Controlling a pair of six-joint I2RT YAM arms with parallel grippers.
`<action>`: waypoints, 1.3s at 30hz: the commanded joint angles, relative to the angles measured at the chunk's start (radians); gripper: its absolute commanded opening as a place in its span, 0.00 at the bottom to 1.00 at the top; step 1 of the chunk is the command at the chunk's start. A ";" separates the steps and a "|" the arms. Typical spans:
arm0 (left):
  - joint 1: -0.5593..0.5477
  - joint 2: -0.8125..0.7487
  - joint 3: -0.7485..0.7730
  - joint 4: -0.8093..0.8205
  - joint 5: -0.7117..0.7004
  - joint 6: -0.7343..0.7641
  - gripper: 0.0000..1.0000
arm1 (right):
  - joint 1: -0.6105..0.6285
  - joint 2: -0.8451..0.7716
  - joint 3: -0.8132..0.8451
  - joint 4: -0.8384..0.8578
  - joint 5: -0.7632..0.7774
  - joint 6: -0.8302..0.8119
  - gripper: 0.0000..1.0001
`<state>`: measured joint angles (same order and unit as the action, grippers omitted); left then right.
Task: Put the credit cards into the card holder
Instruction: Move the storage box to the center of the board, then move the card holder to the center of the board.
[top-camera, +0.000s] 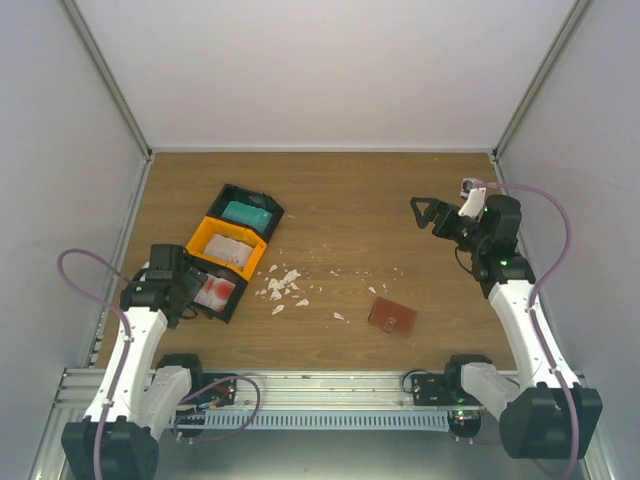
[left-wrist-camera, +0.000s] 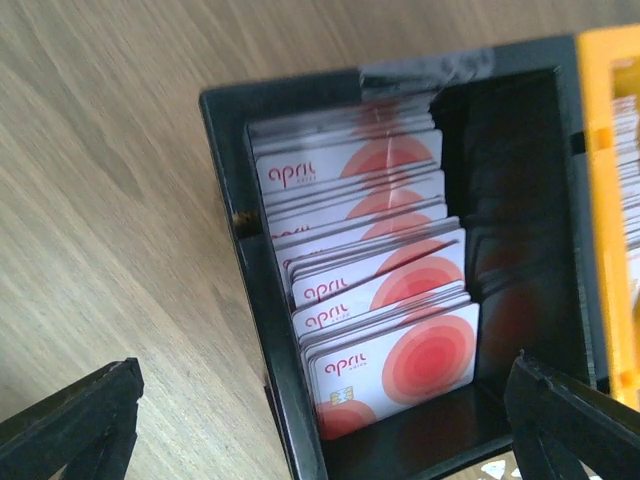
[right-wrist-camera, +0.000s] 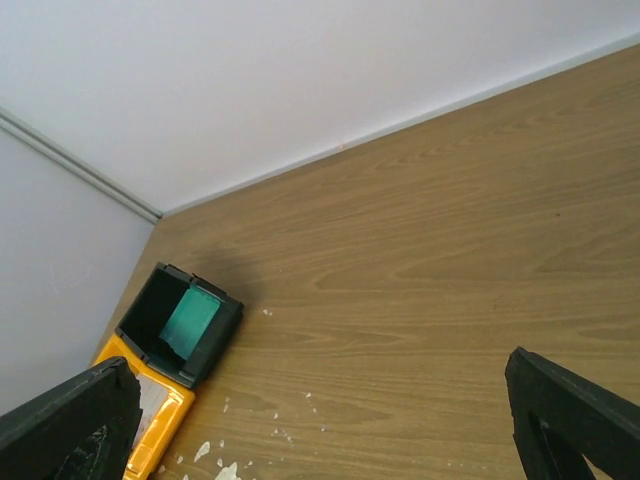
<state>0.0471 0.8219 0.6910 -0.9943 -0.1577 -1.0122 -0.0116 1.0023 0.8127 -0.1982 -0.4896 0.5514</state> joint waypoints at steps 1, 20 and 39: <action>0.007 -0.003 -0.071 0.166 0.059 0.001 0.99 | -0.010 0.012 -0.009 0.023 -0.033 0.008 0.99; 0.013 0.245 -0.036 0.547 0.152 0.291 0.99 | 0.431 0.127 -0.121 -0.322 0.628 0.188 0.94; 0.020 0.335 0.153 0.436 0.026 0.346 0.99 | 0.490 0.174 -0.287 -0.370 0.288 0.415 0.91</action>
<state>0.0616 1.2255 0.8078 -0.5125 -0.0605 -0.6960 0.4664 1.2125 0.5503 -0.5964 0.0059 0.9535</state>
